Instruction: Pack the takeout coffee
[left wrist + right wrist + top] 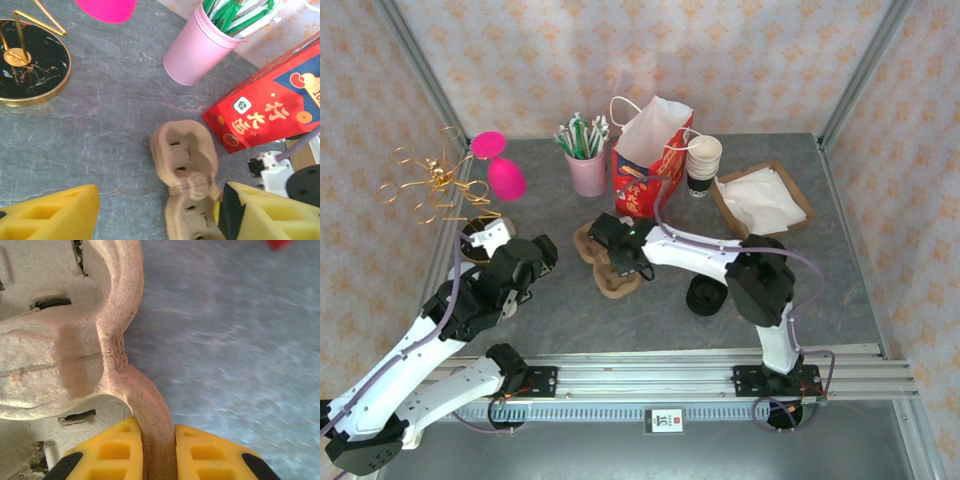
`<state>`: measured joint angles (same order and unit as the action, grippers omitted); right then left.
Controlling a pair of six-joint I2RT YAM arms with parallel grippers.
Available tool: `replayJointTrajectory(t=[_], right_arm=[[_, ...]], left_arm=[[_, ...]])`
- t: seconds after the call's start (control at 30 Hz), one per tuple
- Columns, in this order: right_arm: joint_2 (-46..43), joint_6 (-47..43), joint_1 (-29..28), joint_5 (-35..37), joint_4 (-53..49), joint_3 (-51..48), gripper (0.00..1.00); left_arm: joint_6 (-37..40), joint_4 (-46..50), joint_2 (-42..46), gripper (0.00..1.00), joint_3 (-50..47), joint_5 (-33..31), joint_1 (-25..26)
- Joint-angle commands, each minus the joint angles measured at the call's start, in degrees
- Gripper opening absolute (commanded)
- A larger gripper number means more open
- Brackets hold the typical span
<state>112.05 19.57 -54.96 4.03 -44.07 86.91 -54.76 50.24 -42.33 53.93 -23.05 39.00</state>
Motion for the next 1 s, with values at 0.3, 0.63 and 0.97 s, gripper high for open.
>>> replayJointTrajectory(t=[0.3, 0.63, 0.97], right_arm=[[-12.62, 5.58, 4.78, 3.49, -2.65, -15.42, 0.13], [-17.38, 9.70, 9.89, 3.70, -3.55, -20.44, 0.13], [-21.34, 10.67, 16.74, 4.32, -2.12, -25.62, 0.12]], left_arm=[[2.75, -4.56, -3.68, 0.68, 0.47, 3.48, 0.23], [3.39, -5.73, -5.01, 0.68, 0.59, 4.63, 0.28], [3.78, -6.79, -5.84, 0.68, 0.65, 5.27, 0.22]])
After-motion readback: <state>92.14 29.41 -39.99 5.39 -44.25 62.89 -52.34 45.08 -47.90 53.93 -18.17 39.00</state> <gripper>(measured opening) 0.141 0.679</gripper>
